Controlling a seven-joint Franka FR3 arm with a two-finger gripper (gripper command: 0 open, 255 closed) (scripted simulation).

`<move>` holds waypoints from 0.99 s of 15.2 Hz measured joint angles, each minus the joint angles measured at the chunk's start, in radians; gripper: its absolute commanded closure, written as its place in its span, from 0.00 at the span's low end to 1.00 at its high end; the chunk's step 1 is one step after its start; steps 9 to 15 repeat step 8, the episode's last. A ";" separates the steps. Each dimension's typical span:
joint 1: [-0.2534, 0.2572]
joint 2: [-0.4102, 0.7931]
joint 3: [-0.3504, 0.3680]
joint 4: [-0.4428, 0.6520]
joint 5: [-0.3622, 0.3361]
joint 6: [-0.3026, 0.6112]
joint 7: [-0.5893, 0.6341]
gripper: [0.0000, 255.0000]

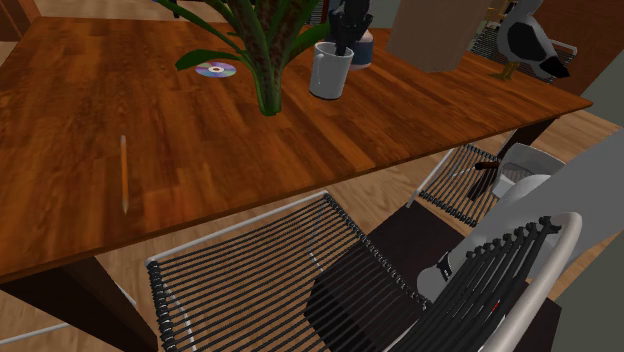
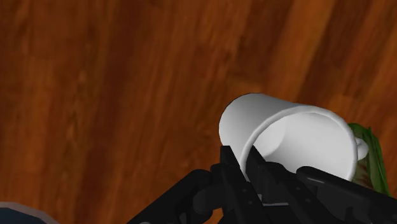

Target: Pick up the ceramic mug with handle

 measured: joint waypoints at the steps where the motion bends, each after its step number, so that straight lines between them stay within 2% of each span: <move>1: 0.000 0.005 0.000 0.021 0.000 -0.015 0.001 1.00; 8: -0.001 0.035 -0.002 0.145 -0.001 -0.109 0.004 1.00; 15: -0.001 0.035 -0.002 0.145 -0.001 -0.109 0.004 1.00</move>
